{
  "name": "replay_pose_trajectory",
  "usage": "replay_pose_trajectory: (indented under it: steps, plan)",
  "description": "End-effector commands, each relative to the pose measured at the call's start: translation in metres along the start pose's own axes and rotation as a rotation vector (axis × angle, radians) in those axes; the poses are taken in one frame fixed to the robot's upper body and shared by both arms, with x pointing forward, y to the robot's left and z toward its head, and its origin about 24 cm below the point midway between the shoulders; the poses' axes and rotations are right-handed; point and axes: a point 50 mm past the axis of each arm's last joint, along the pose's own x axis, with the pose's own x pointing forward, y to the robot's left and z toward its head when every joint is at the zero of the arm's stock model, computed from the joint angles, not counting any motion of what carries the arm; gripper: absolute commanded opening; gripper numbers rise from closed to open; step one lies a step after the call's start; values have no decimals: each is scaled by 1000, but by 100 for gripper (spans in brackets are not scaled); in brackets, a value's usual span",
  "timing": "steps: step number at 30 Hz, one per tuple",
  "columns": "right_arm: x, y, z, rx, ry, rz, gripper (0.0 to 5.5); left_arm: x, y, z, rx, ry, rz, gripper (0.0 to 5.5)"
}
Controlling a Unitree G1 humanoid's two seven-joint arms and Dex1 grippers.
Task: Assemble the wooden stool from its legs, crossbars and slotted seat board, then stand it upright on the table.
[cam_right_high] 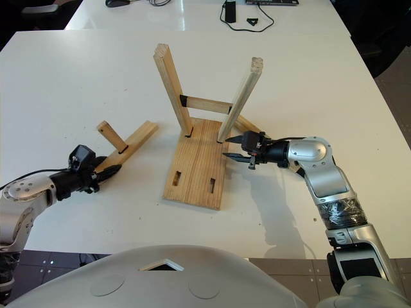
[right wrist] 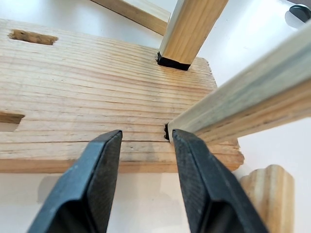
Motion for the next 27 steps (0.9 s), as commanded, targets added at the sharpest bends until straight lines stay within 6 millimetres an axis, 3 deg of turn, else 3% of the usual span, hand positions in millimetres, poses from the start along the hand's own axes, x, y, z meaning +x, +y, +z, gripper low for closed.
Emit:
replay_pose_trajectory:
  steps: [1, 3, 6, 11, 14, 18, 22, 27]
  plan:
    - [-7, -12, 16, -7, -68, -24, 191, -5, 1, 17, 54, -74, -30, 201]
    - [-12, -16, 26, 35, -147, -33, 191, -12, 7, 35, 21, -194, -19, 201]
    - [-19, -16, 47, 91, -291, 7, 191, -40, 21, 69, 2, -417, -13, 201]
    - [-30, -26, 85, 143, -518, 5, 191, -69, 42, 101, -5, -606, 25, 201]
    - [-41, -31, 113, 166, -670, 39, 209, -84, 28, 137, 28, -789, -114, 201]
    - [-53, -30, 146, 181, -816, 141, 261, -84, -22, 172, 126, -883, -417, 201]
    - [-47, -27, 161, 161, -810, 218, 270, -71, -43, 186, 64, -916, -604, 201]
    - [-42, -22, 168, 147, -803, 296, 270, -52, -54, 185, 32, -854, -682, 201]
